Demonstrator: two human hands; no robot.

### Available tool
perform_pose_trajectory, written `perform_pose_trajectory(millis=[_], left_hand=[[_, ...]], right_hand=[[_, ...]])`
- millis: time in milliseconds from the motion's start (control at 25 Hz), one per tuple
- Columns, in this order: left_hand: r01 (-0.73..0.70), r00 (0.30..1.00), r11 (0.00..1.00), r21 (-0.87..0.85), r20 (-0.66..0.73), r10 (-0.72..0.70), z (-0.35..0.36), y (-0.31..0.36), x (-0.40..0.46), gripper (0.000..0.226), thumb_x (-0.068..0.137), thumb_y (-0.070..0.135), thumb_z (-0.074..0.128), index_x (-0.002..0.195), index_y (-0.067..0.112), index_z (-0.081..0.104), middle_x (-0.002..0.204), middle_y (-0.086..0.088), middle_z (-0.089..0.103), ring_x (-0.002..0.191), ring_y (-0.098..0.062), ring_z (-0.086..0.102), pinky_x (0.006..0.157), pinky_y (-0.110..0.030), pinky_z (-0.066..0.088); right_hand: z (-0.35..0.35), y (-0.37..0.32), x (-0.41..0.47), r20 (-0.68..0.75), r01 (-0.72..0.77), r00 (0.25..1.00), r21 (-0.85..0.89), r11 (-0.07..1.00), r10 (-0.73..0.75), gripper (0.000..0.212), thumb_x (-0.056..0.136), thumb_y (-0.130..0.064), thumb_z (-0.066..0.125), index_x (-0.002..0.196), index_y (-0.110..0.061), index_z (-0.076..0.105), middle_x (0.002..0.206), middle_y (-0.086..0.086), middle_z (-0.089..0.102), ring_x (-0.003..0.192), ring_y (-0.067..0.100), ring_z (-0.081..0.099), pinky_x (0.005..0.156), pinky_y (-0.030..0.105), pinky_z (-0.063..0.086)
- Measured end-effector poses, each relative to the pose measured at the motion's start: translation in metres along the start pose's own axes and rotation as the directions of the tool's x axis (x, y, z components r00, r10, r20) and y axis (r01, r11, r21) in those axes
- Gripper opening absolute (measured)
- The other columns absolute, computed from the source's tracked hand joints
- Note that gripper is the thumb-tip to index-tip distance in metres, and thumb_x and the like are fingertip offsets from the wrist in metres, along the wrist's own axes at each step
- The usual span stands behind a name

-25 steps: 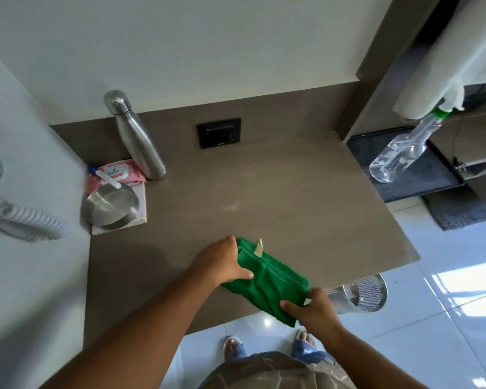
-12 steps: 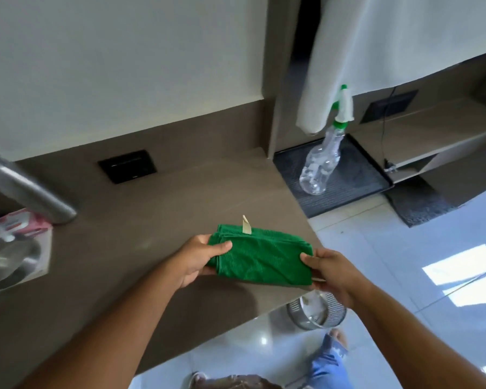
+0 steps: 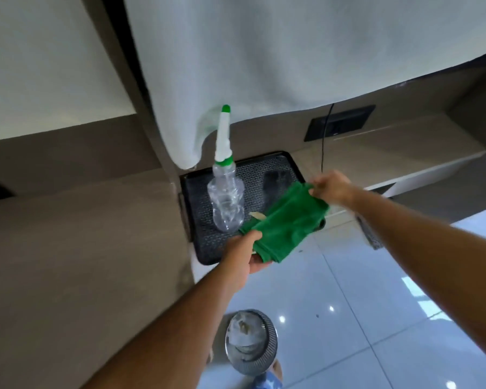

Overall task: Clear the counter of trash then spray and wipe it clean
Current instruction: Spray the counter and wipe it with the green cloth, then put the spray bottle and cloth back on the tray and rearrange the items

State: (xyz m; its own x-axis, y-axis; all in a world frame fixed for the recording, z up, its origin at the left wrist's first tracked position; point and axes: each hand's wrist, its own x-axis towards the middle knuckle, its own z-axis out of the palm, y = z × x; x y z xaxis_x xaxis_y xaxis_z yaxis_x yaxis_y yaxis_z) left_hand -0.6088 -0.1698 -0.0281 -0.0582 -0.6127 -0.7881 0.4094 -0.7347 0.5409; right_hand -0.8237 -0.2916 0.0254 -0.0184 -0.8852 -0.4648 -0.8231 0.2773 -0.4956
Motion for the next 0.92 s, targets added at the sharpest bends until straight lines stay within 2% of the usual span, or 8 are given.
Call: perform_pose_trajectory(millis=[120,240,440,560,640,720,800,920], left_hand=[[0.083,0.995,0.995,0.053,0.056,-0.086,0.039,0.007,0.045,0.023,0.090,0.021,0.060,0.111,0.013,0.062,0.094,-0.014,0.070,0.080,-0.027,0.068,0.061,-0.037,0.058],[0.193,0.978,0.973,0.130,0.050,-0.201,0.059,0.006,0.078,0.024,0.092,0.023,0.061,0.111,0.010,0.056,0.091,-0.019,0.065,0.079,-0.028,0.065,0.056,-0.034,0.059],[0.091,0.992,0.995,0.034,-0.086,-0.088,0.059,0.007,0.085,0.018,0.094,0.020,0.060,0.104,0.006,0.056,0.092,-0.016,0.064,0.072,-0.023,0.064,0.052,-0.026,0.059],[-0.018,0.983,0.984,0.175,-0.175,0.049,0.033,0.006,0.057,0.012,0.092,0.014,0.062,0.102,0.011,0.058,0.095,-0.013,0.062,0.069,-0.021,0.059,0.053,-0.022,0.056],[-0.039,0.974,0.966,0.254,-0.207,0.094,0.011,0.011,0.031,0.004,0.090,0.010,0.061,0.091,0.014,0.059,0.089,-0.012,0.055,0.070,-0.024,0.051,0.051,-0.021,0.051],[-0.035,0.959,0.948,0.317,-0.258,0.122,-0.016,0.019,0.002,0.005,0.089,0.010,0.063,0.086,0.014,0.061,0.086,-0.011,0.057,0.065,-0.021,0.051,0.049,-0.020,0.049],[-0.062,0.938,0.911,0.407,-0.288,0.192,-0.048,0.031,-0.026,0.010,0.089,0.013,0.064,0.099,0.011,0.064,0.086,-0.011,0.061,0.060,-0.016,0.052,0.047,-0.019,0.048],[-0.155,0.900,0.824,0.545,-0.266,0.345,-0.104,0.054,-0.069,0.016,0.090,0.017,0.062,0.104,0.009,0.065,0.083,-0.012,0.062,0.062,-0.021,0.056,0.056,-0.027,0.047]], right_hand=[[-0.017,-0.023,0.085,-0.007,0.145,0.989,-0.185,0.972,-0.149,0.030,0.089,-0.018,0.065,0.118,-0.013,0.067,0.118,0.011,0.067,0.110,0.028,0.062,0.096,0.036,0.049],[-0.004,-0.041,0.139,0.030,0.259,0.964,-0.338,0.905,-0.265,0.032,0.084,-0.021,0.072,0.116,-0.021,0.068,0.121,0.006,0.066,0.110,0.026,0.062,0.098,0.038,0.049],[0.041,-0.032,0.147,-0.127,0.255,0.900,-0.621,0.741,-0.417,0.029,0.091,-0.019,0.050,0.116,-0.025,0.064,0.116,0.010,0.068,0.107,0.032,0.060,0.087,0.039,0.049],[0.076,-0.012,0.110,-0.034,0.238,0.940,-0.645,0.726,-0.339,0.033,0.093,-0.029,0.041,0.120,-0.023,0.059,0.125,0.012,0.062,0.112,0.033,0.058,0.092,0.043,0.047],[0.092,-0.007,0.087,0.099,0.240,0.968,-0.643,0.728,-0.231,0.051,0.097,-0.032,0.036,0.146,-0.020,0.035,0.155,0.014,0.032,0.139,0.033,0.035,0.111,0.049,0.030],[0.099,-0.008,0.060,0.114,0.230,0.972,-0.635,0.737,-0.204,0.060,0.098,-0.030,0.034,0.154,-0.020,0.015,0.164,0.010,0.007,0.149,0.030,0.012,0.119,0.049,0.013],[0.105,-0.010,0.023,0.039,0.207,0.972,-0.606,0.768,-0.232,0.064,0.095,-0.026,0.040,0.154,-0.020,0.017,0.163,0.010,0.010,0.148,0.030,0.014,0.119,0.047,0.014],[0.131,-0.028,-0.046,-0.057,0.186,0.968,-0.496,0.848,-0.246,0.054,0.088,-0.019,0.047,0.142,-0.017,0.040,0.150,0.013,0.038,0.135,0.033,0.039,0.111,0.046,0.032]])
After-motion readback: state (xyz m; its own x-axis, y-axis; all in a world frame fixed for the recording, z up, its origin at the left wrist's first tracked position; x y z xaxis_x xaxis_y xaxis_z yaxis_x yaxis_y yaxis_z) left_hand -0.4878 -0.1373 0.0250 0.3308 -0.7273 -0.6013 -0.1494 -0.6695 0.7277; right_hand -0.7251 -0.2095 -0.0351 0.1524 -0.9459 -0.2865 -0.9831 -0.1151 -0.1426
